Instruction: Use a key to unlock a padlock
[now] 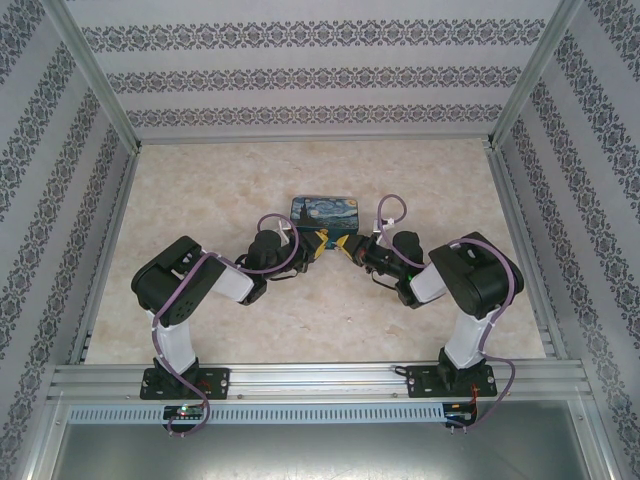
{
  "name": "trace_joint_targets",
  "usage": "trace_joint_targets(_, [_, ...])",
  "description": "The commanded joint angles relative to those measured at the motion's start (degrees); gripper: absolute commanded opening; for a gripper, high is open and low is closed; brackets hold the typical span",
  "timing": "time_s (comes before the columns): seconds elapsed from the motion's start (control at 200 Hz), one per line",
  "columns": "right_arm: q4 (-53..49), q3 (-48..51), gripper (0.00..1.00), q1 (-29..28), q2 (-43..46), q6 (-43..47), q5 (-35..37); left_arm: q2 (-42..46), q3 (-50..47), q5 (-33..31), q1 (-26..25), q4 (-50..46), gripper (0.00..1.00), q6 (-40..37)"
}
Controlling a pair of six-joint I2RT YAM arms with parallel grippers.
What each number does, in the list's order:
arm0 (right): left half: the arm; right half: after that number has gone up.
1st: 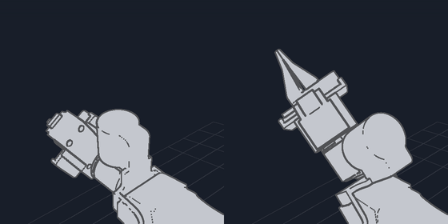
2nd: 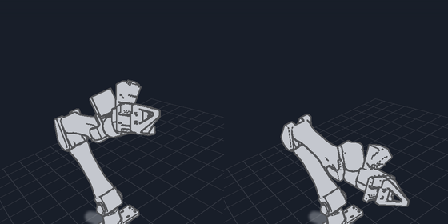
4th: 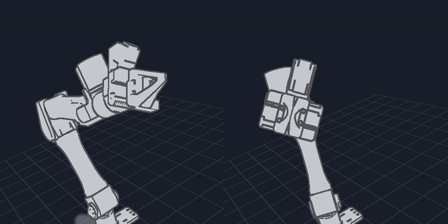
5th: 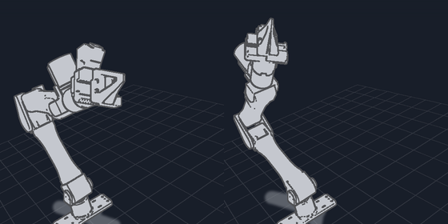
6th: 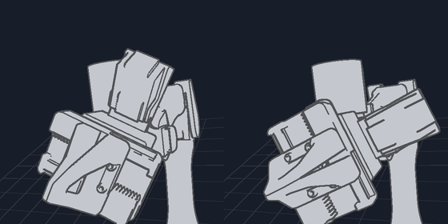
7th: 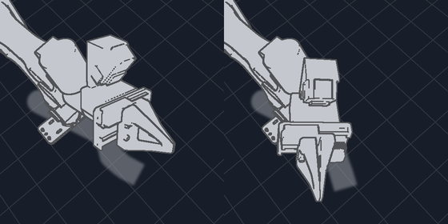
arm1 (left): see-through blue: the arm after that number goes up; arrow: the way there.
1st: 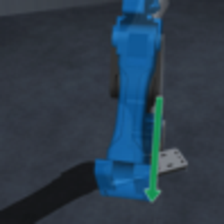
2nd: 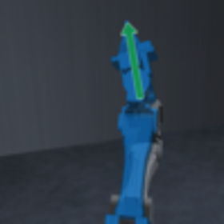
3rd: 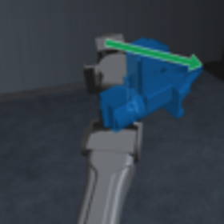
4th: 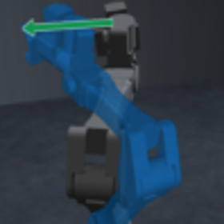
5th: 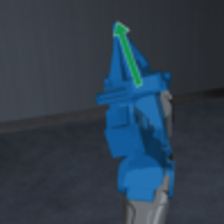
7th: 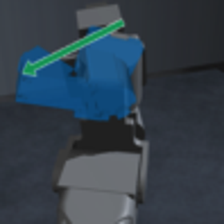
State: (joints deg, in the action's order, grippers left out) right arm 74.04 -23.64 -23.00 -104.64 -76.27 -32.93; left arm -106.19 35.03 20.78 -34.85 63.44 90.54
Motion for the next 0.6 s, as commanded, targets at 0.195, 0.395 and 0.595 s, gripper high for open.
trace_joint_targets(0.195, [4.9, -3.5, 0.0, -3.9, -1.4, -9.5, 1.8, -0.2, 2.3, 7.6, -3.0, 6.3, 0.0, 1.9])
trace_joint_targets(0.395, [4.8, -4.5, 0.0, -5.1, -2.6, -9.3, 2.8, -0.9, 2.6, 6.9, -3.5, 8.2, 0.0, 4.0])
trace_joint_targets(0.595, [5.3, -5.7, 0.0, -5.6, -4.2, -8.5, 3.4, -1.1, 3.9, 7.9, -4.5, 6.9, 0.0, 3.8])
